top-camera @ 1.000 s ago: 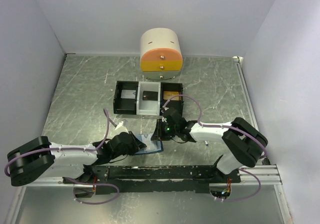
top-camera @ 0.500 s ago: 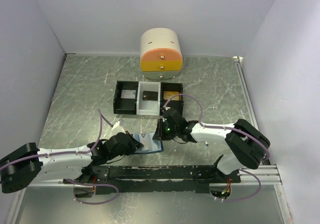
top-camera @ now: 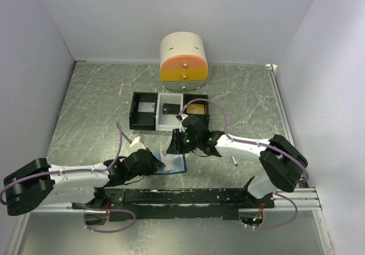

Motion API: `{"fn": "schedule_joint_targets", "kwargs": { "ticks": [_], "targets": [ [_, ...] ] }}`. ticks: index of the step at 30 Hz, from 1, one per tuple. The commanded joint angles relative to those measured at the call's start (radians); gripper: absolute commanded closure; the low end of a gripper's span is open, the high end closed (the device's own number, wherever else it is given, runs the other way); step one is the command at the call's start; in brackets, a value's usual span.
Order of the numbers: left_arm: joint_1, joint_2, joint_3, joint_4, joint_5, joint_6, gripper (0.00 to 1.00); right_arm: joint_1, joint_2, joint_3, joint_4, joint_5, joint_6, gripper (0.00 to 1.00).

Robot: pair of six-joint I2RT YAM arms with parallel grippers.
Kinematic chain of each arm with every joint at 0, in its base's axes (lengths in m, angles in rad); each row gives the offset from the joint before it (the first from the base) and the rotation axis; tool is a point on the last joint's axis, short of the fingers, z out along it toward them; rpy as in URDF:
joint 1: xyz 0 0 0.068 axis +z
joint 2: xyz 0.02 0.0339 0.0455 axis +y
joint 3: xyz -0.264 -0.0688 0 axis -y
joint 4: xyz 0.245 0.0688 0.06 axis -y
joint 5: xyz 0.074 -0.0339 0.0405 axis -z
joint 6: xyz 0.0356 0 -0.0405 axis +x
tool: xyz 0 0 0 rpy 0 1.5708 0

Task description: Take the credit cards out of the card holder

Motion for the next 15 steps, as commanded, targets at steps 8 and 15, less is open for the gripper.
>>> {"fn": "schedule_joint_targets", "kwargs": {
  "ticks": [8,15],
  "targets": [
    [0.004,0.000,0.003,-0.009,-0.013,0.034,0.81,0.014,0.093,-0.136,0.017,0.052,0.115,0.75],
    [0.005,0.019,-0.072,0.191,-0.019,-0.021,0.73,0.014,0.098,-0.195,0.080,0.036,0.153,0.76]
  ]
}}
